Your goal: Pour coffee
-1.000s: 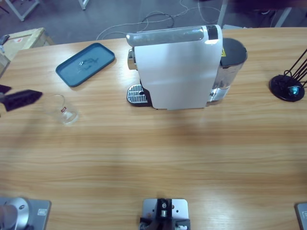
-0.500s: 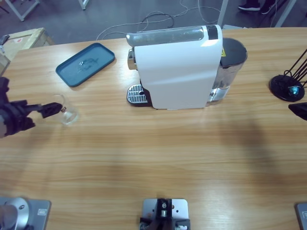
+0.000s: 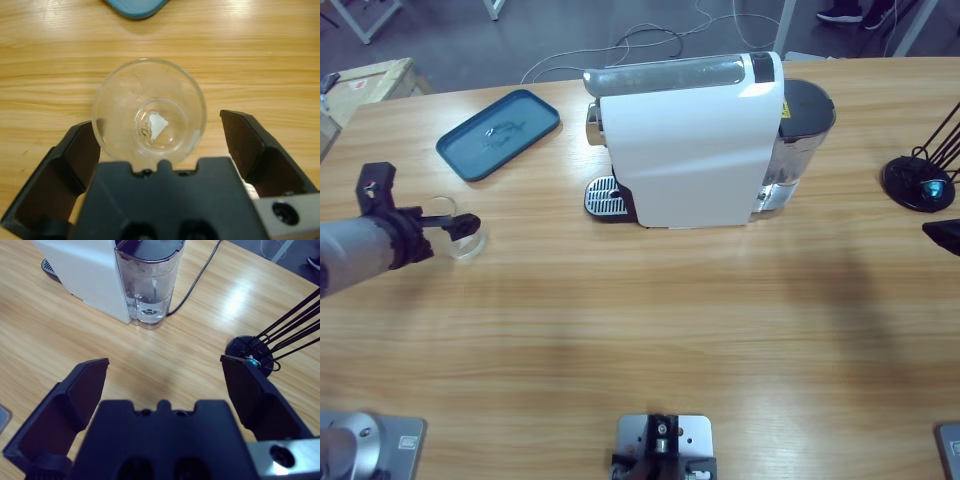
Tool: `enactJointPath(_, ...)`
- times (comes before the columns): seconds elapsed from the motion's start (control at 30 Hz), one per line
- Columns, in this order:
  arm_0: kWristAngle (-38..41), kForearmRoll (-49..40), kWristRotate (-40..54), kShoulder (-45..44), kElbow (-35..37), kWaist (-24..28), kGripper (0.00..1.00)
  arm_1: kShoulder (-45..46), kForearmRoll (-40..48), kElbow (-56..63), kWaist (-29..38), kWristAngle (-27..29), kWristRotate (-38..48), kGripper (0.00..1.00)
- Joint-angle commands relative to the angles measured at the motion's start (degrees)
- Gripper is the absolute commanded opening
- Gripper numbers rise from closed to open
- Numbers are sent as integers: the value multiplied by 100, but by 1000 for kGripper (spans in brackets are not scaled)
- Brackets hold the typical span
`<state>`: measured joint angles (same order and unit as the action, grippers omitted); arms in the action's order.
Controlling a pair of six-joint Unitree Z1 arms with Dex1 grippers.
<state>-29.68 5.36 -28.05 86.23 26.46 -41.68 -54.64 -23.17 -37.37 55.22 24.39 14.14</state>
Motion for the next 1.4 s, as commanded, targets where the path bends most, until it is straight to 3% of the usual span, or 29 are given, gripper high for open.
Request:
enactJointPath(0.03, -311, 849, -99, 984, -168, 27, 991, -141, -83, 160, 33, 32, -3, 1000)
enactJointPath(0.07, -346, 958, -102, 1045, -168, 29, 978, -143, -83, 160, 33, 32, -3, 1000)
enactJointPath(0.1, -346, 1059, -85, 1095, -168, 29, 904, -157, -83, 160, 33, 38, 1, 1000)
enactJointPath(0.13, -351, 1097, -74, 1116, -171, 27, 763, -177, -83, 160, 33, 40, 6, 1000)
enactJointPath(0.17, -404, 1099, -90, 1117, -192, 27, 688, -191, -79, 160, 33, 40, 17, 1000)
enactJointPath(0.27, -550, 1103, -127, 1188, -240, 29, 581, -201, -65, 174, 33, 50, 27, 1000)
enactJointPath(0.3, -539, 1108, -145, 1235, -252, 29, 487, -198, -58, 177, 33, 57, 29, 1000)
enactJointPath(0.33, -515, 1125, -138, 1244, -285, 27, 323, -191, -56, 177, 33, 57, 32, 1000)
enactJointPath(0.37, -487, 1180, -104, 1228, -340, 6, 75, -187, -56, 177, 33, 57, 31, 1000)
enactJointPath(0.4, -487, 1270, -44, 1181, -438, -68, 0, -178, -56, 179, 33, 57, 29, 1000)
enactJointPath(0.53, -434, 1331, 198, 659, -676, -309, 0, -68, -65, 186, 33, 105, 27, 1000)
enactJointPath(0.6, -19, 1313, 1016, 298, -584, -293, 0, -2, -72, 167, 33, 143, 22, 1000)
enactJointPath(0.7, 1517, 1220, 2910, -203, -366, -24, 0, 71, -135, 116, 33, 242, -26, 1000)
enactJointPath(0.83, 3977, 1220, 5115, -145, -136, 1152, 0, 143, -160, 151, 33, 259, -26, 1000)
enactJointPath(0.93, 4975, 1204, 6201, 356, 318, 1785, 0, 191, -209, 119, 33, 259, -26, 1000)
enactJointPath(1.13, 5875, 1275, 6822, 1580, 1493, 1816, 0, 63, -209, 93, 33, 249, -26, 1000)
enactJointPath(1.4, 5968, 1319, 6922, 2478, 2209, 1220, 0, 87, -215, 89, 33, 235, -26, 1000)
